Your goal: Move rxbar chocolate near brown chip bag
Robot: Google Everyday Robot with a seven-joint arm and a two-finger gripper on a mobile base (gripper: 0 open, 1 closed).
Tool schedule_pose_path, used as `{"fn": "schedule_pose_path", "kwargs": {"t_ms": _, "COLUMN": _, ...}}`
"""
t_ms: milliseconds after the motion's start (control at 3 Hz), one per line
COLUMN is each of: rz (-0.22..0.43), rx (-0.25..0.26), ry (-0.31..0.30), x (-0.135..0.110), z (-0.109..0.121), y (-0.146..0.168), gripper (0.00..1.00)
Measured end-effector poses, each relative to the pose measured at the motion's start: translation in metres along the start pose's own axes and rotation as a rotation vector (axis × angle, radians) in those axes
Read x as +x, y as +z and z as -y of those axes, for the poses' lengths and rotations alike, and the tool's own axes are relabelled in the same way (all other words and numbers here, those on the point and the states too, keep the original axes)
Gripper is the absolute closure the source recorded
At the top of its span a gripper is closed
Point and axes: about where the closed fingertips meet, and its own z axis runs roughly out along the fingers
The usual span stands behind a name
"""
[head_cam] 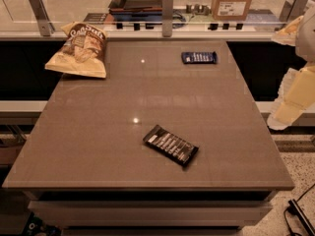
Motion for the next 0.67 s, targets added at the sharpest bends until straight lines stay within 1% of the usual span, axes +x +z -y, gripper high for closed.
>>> {"fn": "schedule_pose_path", "kwargs": {"t_ms": 333, "rz": 0.11, "rx": 0.027, "ry": 0.061, "x": -0.002, "z": -0.004, "y": 0.008, "gripper": 0.0}}
{"fn": "schedule_pose_path", "kwargs": {"t_ms": 667, "rz": 0.219, "rx": 0.05, "ry": 0.108, "x": -0.005, "z": -0.008, "y": 0.021, "gripper": 0.0}}
